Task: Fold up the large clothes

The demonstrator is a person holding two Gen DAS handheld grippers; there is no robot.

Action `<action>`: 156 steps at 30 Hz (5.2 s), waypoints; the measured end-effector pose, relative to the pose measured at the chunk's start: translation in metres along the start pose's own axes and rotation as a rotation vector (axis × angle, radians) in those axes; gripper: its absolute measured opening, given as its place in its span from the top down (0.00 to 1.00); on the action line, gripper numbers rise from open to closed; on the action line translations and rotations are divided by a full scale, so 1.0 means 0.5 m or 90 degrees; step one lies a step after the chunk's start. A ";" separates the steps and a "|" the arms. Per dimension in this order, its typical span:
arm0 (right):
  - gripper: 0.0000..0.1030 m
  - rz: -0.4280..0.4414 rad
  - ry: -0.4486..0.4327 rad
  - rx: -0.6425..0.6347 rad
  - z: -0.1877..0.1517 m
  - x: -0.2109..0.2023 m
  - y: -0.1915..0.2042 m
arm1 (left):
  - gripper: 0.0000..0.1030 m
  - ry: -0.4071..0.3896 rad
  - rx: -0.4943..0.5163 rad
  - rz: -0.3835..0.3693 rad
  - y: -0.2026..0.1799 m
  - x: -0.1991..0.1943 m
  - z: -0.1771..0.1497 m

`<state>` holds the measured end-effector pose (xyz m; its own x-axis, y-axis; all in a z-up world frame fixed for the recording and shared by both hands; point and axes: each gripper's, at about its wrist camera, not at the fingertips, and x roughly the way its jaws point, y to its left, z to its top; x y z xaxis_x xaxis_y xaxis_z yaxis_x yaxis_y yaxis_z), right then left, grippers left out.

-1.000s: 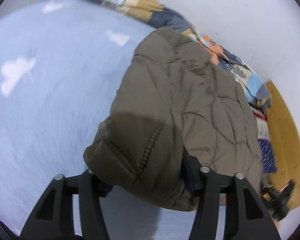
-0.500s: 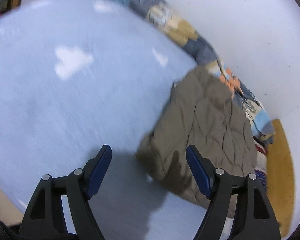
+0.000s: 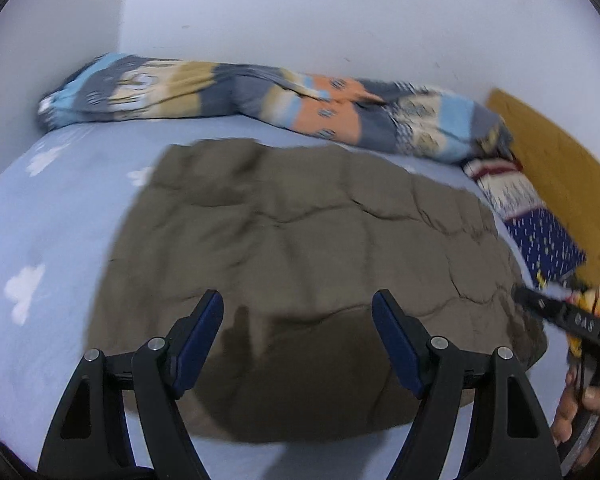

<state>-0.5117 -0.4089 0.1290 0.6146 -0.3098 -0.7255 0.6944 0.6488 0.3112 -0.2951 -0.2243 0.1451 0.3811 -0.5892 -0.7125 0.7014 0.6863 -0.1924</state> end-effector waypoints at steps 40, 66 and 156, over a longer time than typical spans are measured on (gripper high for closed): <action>0.30 -0.041 -0.004 -0.086 0.017 0.092 0.074 | 0.19 -0.025 0.142 0.113 -0.086 0.071 -0.024; 0.27 -0.050 0.011 -0.097 0.019 0.149 0.096 | 0.18 -0.019 0.176 0.123 -0.091 0.086 -0.035; 0.08 0.045 -0.364 -0.197 -0.355 -0.759 0.234 | 0.04 -0.276 0.109 0.107 -0.133 -0.765 -0.240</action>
<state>-0.7303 -0.0920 0.3319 0.8164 -0.5243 -0.2422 0.5575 0.8249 0.0936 -0.5595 0.0066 0.3494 0.6871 -0.6247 -0.3709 0.6840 0.7283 0.0404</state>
